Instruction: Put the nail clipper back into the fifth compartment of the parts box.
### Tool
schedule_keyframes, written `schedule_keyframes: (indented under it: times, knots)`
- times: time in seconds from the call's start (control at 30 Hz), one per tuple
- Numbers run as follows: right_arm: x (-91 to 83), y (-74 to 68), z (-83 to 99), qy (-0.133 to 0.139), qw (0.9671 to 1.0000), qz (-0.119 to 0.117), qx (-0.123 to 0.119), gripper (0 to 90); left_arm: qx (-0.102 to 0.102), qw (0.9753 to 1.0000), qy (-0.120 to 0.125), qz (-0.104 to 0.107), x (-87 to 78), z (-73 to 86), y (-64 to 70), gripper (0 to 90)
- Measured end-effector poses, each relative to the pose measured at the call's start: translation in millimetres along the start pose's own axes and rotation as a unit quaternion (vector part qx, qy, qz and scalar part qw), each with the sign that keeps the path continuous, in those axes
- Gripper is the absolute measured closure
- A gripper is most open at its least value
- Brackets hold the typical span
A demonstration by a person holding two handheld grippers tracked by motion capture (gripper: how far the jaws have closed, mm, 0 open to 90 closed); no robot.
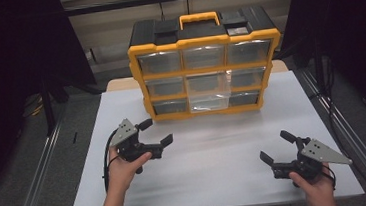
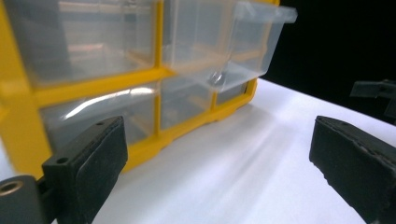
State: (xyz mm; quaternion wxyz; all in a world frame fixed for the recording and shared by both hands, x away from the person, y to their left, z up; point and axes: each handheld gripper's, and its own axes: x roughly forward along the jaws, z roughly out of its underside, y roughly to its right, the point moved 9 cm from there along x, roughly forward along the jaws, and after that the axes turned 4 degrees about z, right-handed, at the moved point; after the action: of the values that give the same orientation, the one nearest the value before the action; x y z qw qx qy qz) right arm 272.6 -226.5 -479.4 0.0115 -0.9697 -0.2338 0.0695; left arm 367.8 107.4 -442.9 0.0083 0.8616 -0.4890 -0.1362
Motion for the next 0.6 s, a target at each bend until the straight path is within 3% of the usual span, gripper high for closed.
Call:
schedule_keyframes:
  times: [0.07, 0.17, 0.27, 0.3, 0.33, 0.4, 0.43, 0.47, 0.57, 0.6]
  knots:
    - [0.3, 0.1, 0.1, -0.001, 1.0, 0.001, -0.003, 1.7, 0.011, 0.9999, -0.006, -0.002, -4.6, 5.7, -3.3, 4.2]
    - [-0.1, -0.5, 0.2, -0.002, 1.0, 0.0, -0.004, 1.7, -0.002, 1.0, 0.003, -0.001, -11.1, 10.4, -3.8, 4.0]
    - [-0.3, -0.4, 0.3, -0.002, 1.0, -0.001, -0.004, 1.7, 0.0, 1.0, 0.004, -0.007, -21.1, 18.3, -7.3, 3.8]
    - [-0.3, -0.2, 0.2, -0.001, 1.0, -0.001, -0.004, 1.7, -0.006, 0.9998, 0.014, -0.01, -24.7, 19.9, -7.5, 3.8]
    - [0.1, -0.3, 0.0, 0.0, 1.0, 0.0, -0.001, 1.7, 0.003, 0.9999, 0.009, -0.01, -28.5, 22.3, -8.9, 3.9]
    - [-0.4, -0.3, 0.2, -0.002, 1.0, -0.001, -0.003, 1.7, -0.001, 0.9997, 0.018, -0.018, -35.4, 25.8, -12.5, 3.7]
    - [-0.3, -0.5, 0.1, -0.002, 1.0, -0.001, -0.003, 1.7, -0.011, 0.9983, 0.039, -0.042, -36.0, 24.7, -14.0, 3.6]
    - [-0.2, -0.5, 0.3, -0.003, 1.0, 0.0, -0.003, 1.7, -0.006, 0.9989, 0.03, -0.036, -38.9, 27.3, -14.8, 3.6]
    - [0.6, -1.0, 0.2, -0.002, 1.0, 0.0, -0.003, 1.7, -0.005, 0.9983, 0.034, -0.048, -45.0, 30.6, -17.6, 3.5]
    - [0.6, -1.0, 0.3, -0.002, 1.0, 0.0, -0.004, 1.7, -0.006, 0.9987, 0.037, -0.033, -46.6, 31.4, -17.1, 3.4]
